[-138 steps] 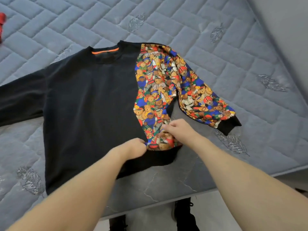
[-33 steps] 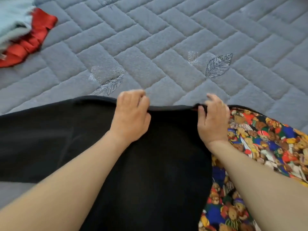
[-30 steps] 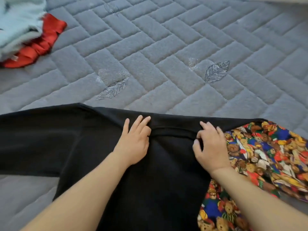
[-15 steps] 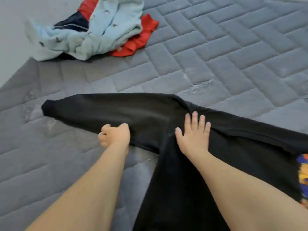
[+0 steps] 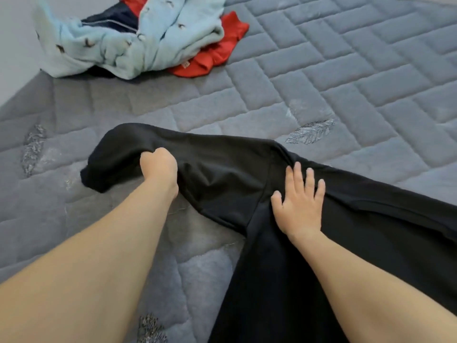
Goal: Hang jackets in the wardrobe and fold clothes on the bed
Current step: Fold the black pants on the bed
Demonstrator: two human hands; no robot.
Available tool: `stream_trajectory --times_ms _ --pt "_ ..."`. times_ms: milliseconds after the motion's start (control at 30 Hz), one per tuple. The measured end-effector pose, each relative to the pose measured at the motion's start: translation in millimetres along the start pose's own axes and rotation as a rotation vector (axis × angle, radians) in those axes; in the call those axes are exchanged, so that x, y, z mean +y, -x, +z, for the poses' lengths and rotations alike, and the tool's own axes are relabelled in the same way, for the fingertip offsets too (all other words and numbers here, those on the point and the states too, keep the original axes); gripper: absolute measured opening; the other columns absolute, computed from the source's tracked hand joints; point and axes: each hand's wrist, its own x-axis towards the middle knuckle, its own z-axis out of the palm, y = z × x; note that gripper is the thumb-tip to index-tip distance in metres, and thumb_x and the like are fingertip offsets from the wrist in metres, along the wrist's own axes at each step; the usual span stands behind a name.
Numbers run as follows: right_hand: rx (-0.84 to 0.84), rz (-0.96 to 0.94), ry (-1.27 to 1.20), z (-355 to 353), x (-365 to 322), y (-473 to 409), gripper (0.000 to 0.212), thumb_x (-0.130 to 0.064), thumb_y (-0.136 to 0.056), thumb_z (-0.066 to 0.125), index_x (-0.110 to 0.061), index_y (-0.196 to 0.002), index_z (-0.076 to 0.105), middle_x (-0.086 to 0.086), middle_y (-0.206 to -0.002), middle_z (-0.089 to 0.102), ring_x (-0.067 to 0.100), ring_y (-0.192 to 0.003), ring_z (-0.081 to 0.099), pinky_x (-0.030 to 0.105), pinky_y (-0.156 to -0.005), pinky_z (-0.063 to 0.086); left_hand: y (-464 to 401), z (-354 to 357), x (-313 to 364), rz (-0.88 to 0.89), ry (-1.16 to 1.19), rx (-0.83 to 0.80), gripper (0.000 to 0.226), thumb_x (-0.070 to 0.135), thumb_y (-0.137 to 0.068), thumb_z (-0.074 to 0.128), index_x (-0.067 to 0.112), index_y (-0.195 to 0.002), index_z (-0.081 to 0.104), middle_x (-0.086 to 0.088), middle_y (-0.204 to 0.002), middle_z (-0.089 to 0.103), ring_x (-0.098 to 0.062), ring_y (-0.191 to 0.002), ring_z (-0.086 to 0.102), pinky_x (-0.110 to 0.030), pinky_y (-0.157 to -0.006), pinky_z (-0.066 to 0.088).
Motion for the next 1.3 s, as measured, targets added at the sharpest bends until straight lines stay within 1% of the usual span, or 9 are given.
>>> stream_trajectory --times_ms 167,267,433,533,633,800,1100,1200,1300 --pt "-0.055 -0.158 -0.274 -22.3 31.9 20.2 0.063 -0.048 -0.097 0.025 -0.026 -0.156 0.016 -0.002 -0.164 0.011 0.017 -0.15 0.004 0.044 -0.122 -0.003 65.8 41.0 7.7 0.401 -0.227 -0.099 0.028 0.013 -0.099 0.038 -0.009 -0.114 0.049 -0.029 -0.114 0.055 -0.041 -0.111 0.053 -0.039 -0.09 0.042" --pt "0.105 0.115 -0.527 -43.4 96.5 44.3 0.054 -0.037 -0.097 0.031 -0.021 -0.149 0.037 -0.002 -0.151 0.042 0.014 -0.141 0.033 0.041 -0.119 0.017 119.5 86.4 -11.0 0.695 -0.414 -0.236 0.016 0.01 -0.098 0.042 -0.004 -0.104 0.049 -0.02 -0.099 0.055 -0.036 -0.104 0.054 -0.023 -0.078 0.037" --pt "0.014 0.52 -0.998 -61.2 247.2 85.7 0.039 -0.022 -0.106 0.03 -0.01 -0.122 0.064 0.012 -0.141 0.053 0.024 -0.127 0.051 0.034 -0.108 0.035 229.1 157.1 -91.0 1.262 -1.072 -0.403 0.033 0.012 -0.089 0.045 -0.002 -0.117 0.057 -0.023 -0.128 0.051 -0.037 -0.13 0.038 -0.055 -0.109 0.03" --pt "0.094 0.878 -1.68 -84.0 311.2 90.5 0.061 -0.052 -0.103 0.023 -0.007 -0.117 0.063 0.018 -0.118 0.067 0.025 -0.099 0.066 0.036 -0.086 0.049 281.6 175.3 -163.2 1.404 -1.361 -0.719 0.047 0.017 -0.093 0.043 0.015 -0.14 0.045 -0.011 -0.157 0.021 -0.031 -0.148 0.0 -0.073 -0.109 0.006" --pt "-0.03 0.985 -1.962 -94.2 367.4 93.8 0.086 -0.079 -0.087 0.025 -0.014 -0.14 0.045 0.017 -0.126 0.061 0.036 -0.112 0.061 0.052 -0.096 0.048 309.4 179.6 -213.5 1.326 -1.549 -0.91 0.063 0.025 -0.092 0.046 0.031 -0.151 0.025 0.001 -0.161 -0.014 -0.032 -0.146 -0.023 -0.081 -0.1 -0.005" --pt "-0.308 0.93 -1.884 -98.7 398.0 99.3 0.103 -0.088 -0.074 0.039 -0.015 -0.146 0.04 0.014 -0.127 0.062 0.036 -0.111 0.062 0.055 -0.094 0.049 343.3 194.3 -214.9 1.421 -1.375 -0.908 0.056 0.034 -0.092 0.05 0.027 -0.145 0.034 -0.003 -0.162 0.009 -0.026 -0.15 -0.004 -0.076 -0.107 0.009" --pt "-0.386 0.967 -1.757 -118.9 434.9 89.1 0.094 -0.082 -0.074 0.05 -0.01 -0.133 0.053 0.015 -0.117 0.066 0.038 -0.102 0.066 0.053 -0.08 0.055 376.4 205.0 -218.3 1.858 -1.857 -0.689 0.085 0.026 -0.095 0.057 0.037 -0.154 -0.004 -0.01 -0.16 -0.018 -0.047 -0.145 -0.012 -0.083 -0.098 0.004" --pt "-0.488 0.94 -1.621 -123.3 436.5 85.1 0.099 -0.082 -0.06 0.064 -0.009 -0.126 0.056 0.016 -0.117 0.067 0.038 -0.105 0.066 0.052 -0.088 0.054 381.9 208.2 -218.4 1.709 -1.861 -0.787 0.087 0.029 -0.097 0.053 0.039 -0.152 -0.014 -0.005 -0.16 -0.023 -0.046 -0.145 -0.012 -0.081 -0.101 0.007" --pt "-0.577 0.821 -1.336 -122.7 432.6 93.4 0.059 -0.05 -0.074 0.078 -0.012 -0.116 0.063 0.011 -0.1 0.073 0.031 -0.088 0.072 0.042 -0.074 0.06 389.7 210.7 -217.5 1.315 -1.665 -0.96 0.084 0.02 -0.098 0.047 0.047 -0.149 -0.014 0.009 -0.158 -0.027 -0.038 -0.146 -0.018 -0.078 -0.104 0.01"
